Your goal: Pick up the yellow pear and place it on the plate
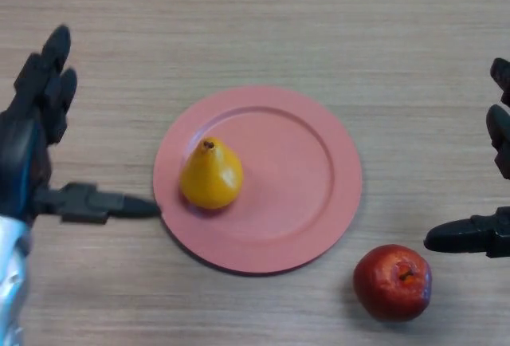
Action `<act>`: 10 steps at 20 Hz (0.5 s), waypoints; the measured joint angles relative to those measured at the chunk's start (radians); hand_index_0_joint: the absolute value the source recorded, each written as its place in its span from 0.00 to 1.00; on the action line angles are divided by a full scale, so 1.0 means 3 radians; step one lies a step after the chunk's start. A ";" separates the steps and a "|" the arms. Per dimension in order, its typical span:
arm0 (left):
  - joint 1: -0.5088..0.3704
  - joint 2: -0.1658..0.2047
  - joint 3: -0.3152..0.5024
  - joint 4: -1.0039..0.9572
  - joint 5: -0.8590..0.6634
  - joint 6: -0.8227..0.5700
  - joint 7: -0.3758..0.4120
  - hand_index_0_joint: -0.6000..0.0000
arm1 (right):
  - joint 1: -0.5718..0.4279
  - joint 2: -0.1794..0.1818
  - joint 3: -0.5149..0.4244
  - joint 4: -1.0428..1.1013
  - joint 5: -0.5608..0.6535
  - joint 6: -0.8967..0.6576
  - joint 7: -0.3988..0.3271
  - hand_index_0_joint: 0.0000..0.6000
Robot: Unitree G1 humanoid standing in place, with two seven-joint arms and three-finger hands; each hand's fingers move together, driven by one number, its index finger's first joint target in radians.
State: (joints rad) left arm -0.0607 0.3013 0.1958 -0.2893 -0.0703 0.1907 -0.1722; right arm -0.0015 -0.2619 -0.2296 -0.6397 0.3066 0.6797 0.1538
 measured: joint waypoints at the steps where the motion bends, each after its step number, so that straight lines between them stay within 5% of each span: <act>1: 0.0057 0.0000 0.0041 -0.0054 -0.0060 0.0099 -0.0064 1.00 | 0.0000 0.0000 0.0024 0.0003 0.0000 -0.0007 0.0008 0.00; 4: 0.0134 0.0000 0.0112 -0.0241 -0.0130 0.0494 -0.0169 1.00 | 0.0001 0.0000 0.0027 0.0015 0.0007 -0.0109 0.0043 0.00; 10: 0.0170 -0.0004 0.0172 -0.0323 -0.0129 0.0492 -0.0181 1.00 | -0.0005 0.0000 0.0026 0.0076 0.0073 -0.0109 0.0038 0.00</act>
State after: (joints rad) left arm -0.0098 0.3000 0.2476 -0.3862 -0.1091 0.3383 -0.2267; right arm -0.0030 -0.2619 -0.2216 -0.6168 0.3285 0.6468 0.1651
